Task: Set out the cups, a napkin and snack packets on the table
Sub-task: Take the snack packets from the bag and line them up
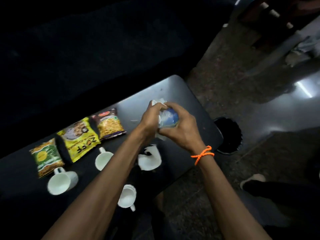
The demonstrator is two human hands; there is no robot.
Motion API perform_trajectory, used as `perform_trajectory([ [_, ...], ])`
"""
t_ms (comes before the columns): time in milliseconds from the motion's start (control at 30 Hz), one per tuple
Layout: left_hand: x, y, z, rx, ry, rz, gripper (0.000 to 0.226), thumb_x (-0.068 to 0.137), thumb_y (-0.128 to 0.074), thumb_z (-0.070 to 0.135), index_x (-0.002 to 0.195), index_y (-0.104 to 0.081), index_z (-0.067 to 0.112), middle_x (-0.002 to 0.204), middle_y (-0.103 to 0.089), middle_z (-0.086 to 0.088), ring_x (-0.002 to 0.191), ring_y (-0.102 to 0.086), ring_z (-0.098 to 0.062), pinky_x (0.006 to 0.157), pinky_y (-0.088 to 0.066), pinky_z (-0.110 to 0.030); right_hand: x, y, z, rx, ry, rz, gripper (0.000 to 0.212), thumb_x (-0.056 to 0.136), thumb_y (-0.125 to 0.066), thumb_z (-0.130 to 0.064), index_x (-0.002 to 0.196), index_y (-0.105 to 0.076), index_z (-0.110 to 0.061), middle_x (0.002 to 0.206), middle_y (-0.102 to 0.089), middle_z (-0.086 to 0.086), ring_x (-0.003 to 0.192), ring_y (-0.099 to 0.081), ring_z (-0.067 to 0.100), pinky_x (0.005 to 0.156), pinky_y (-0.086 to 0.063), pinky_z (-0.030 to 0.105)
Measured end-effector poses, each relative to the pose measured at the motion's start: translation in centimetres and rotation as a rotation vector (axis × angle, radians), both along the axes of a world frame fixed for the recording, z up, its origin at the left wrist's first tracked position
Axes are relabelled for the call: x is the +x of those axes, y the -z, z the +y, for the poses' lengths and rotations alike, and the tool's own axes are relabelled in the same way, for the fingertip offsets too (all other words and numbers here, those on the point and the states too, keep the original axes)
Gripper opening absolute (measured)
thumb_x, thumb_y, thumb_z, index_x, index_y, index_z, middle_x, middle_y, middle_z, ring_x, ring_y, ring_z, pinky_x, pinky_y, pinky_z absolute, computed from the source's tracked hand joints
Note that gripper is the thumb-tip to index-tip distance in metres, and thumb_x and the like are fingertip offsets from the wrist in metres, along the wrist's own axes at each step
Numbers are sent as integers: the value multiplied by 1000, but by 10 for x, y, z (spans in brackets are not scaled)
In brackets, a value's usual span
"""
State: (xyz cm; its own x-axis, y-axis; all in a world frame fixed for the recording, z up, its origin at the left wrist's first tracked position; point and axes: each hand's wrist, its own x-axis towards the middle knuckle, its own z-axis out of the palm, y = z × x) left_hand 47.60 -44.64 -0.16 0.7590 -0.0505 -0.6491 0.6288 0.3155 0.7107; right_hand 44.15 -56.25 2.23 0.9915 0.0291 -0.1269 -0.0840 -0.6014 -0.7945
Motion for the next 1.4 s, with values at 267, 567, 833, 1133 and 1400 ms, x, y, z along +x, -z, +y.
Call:
perform_trajectory([
  [267,-4,-2,-99,224,466,-121,61,101,-61,43,155,-44,19,153,-48,2,143,-46,-19,117,-43,-42,-26,69,-170,-278,704,-138,37,74,-78,0,109,-70,-2,105,-66,24,97,-64,41,86,-43,33],
  [567,-9,17,-72,263,351,-226,21,100,-66,21,119,-74,17,108,-78,-5,96,-75,-16,83,-56,-33,-13,145,-277,-396,631,331,103,68,-90,-9,155,-35,-7,159,-26,26,140,-43,45,118,-38,46],
  [833,-5,48,37,436,169,-217,15,101,-63,11,112,-73,16,96,-75,-5,75,-73,-3,64,-53,-15,3,133,-206,-350,548,92,78,80,-76,-6,151,-43,1,150,-41,29,139,-44,44,120,-32,40],
  [1133,-24,94,190,1400,279,-233,28,87,-69,13,114,-76,20,115,-77,-7,116,-66,-35,92,-48,-46,65,103,56,-114,-138,51,61,82,-74,-8,141,-58,-9,133,-59,20,119,-61,39,105,-49,46],
  [1400,-31,136,221,1455,699,-234,68,89,-75,49,151,-53,35,163,-50,6,159,-27,-28,120,-23,-52,63,140,176,-277,-373,316,75,80,-83,-20,149,-52,-22,134,-56,20,123,-58,40,105,-46,38],
])
